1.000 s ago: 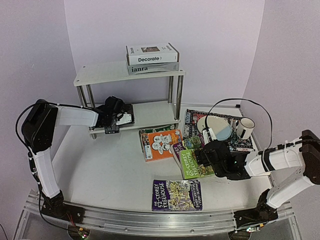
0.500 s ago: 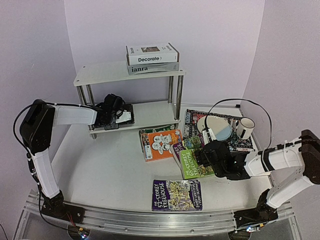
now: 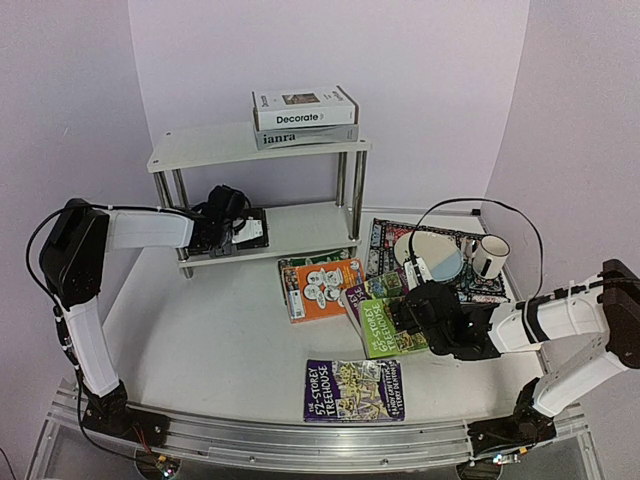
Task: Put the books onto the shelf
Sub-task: Place the book in the book pile on the shelf, then adjust the book in the book pile on the shelf.
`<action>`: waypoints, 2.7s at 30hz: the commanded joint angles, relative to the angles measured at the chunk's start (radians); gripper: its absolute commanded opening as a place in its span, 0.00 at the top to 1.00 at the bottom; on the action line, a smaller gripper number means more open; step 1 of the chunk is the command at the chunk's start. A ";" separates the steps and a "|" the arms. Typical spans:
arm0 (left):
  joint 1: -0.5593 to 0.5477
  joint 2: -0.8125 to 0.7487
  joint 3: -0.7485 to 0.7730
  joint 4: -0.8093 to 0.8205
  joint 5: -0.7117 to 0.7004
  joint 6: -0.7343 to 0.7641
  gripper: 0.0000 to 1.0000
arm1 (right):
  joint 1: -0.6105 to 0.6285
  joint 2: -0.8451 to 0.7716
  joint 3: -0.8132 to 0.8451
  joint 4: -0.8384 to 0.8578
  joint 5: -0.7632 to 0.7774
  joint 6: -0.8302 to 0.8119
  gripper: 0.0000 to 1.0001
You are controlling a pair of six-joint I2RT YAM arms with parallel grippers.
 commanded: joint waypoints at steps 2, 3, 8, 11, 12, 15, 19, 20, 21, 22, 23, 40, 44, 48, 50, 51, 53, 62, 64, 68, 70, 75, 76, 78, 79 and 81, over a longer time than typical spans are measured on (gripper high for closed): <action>-0.012 -0.102 0.015 -0.032 0.042 -0.109 0.67 | -0.003 0.005 0.017 -0.010 0.018 0.009 0.02; -0.017 -0.118 0.010 -0.036 0.045 -0.134 0.74 | -0.003 0.005 0.018 -0.010 0.019 0.009 0.02; -0.056 -0.191 -0.043 -0.052 0.042 -0.312 1.00 | -0.004 0.007 0.018 -0.011 0.019 0.009 0.02; -0.080 -0.238 -0.086 -0.052 0.039 -0.438 1.00 | -0.004 0.009 0.020 -0.011 0.016 0.009 0.02; -0.084 -0.251 -0.094 -0.051 0.035 -0.487 1.00 | -0.004 0.009 0.019 -0.011 0.015 0.008 0.02; -0.087 -0.290 -0.109 -0.054 0.031 -0.681 1.00 | -0.003 0.006 0.018 -0.011 0.013 0.011 0.02; -0.087 -0.355 -0.122 -0.075 0.050 -0.968 1.00 | -0.003 0.004 0.018 -0.011 0.013 0.012 0.02; -0.087 -0.375 -0.125 -0.084 0.062 -1.021 1.00 | -0.003 0.003 0.019 -0.011 0.013 0.012 0.02; -0.087 -0.396 -0.132 -0.090 0.078 -1.104 1.00 | -0.004 0.002 0.018 -0.011 0.013 0.011 0.02; -0.087 -0.411 -0.144 -0.092 0.097 -1.185 1.00 | -0.004 0.002 0.019 -0.011 0.013 0.010 0.02; -0.086 -0.431 -0.160 -0.091 0.116 -1.247 1.00 | -0.003 0.000 0.017 -0.011 0.014 0.010 0.02; -0.047 -0.406 -0.224 -0.086 0.181 -1.611 1.00 | -0.003 -0.006 0.015 -0.011 0.017 0.008 0.02; -0.042 -0.367 -0.206 -0.086 0.154 -1.627 1.00 | -0.004 -0.008 0.013 -0.011 0.019 0.007 0.02; -0.020 -0.319 -0.173 -0.094 0.140 -1.638 1.00 | -0.004 -0.009 0.014 -0.011 0.020 0.006 0.02; -0.010 -0.299 -0.159 -0.096 0.146 -1.641 0.99 | -0.004 -0.007 0.015 -0.011 0.020 0.004 0.02; -0.006 -0.288 -0.153 -0.097 0.149 -1.643 0.98 | -0.003 -0.006 0.016 -0.011 0.020 0.004 0.02; 0.002 -0.271 -0.141 -0.097 0.154 -1.644 0.97 | -0.004 -0.007 0.016 -0.011 0.021 0.003 0.02; 0.064 -0.181 -0.080 -0.133 0.272 -1.657 0.94 | -0.002 -0.008 0.014 -0.011 0.019 0.003 0.02; 0.077 -0.163 -0.068 -0.145 0.284 -1.667 0.92 | -0.003 -0.007 0.015 -0.011 0.018 0.003 0.02; 0.088 -0.142 -0.051 -0.147 0.284 -1.665 0.82 | -0.004 -0.008 0.015 -0.011 0.018 0.001 0.02; 0.091 -0.123 -0.043 -0.148 0.295 -1.662 0.78 | -0.004 -0.008 0.015 -0.011 0.019 0.001 0.02; 0.097 -0.080 -0.017 -0.151 0.317 -1.655 0.77 | -0.003 -0.006 0.016 -0.011 0.020 0.000 0.02; 0.098 -0.072 -0.012 -0.153 0.319 -1.654 0.78 | -0.003 -0.006 0.016 -0.011 0.020 0.000 0.02; 0.099 -0.056 -0.003 -0.153 0.320 -1.652 0.78 | -0.004 -0.006 0.015 -0.011 0.020 0.000 0.02; 0.100 -0.048 0.002 -0.153 0.321 -1.649 0.78 | -0.004 -0.006 0.015 -0.011 0.020 0.000 0.02; 0.100 -0.031 0.012 -0.156 0.322 -1.642 0.78 | -0.003 -0.005 0.017 -0.011 0.021 -0.002 0.02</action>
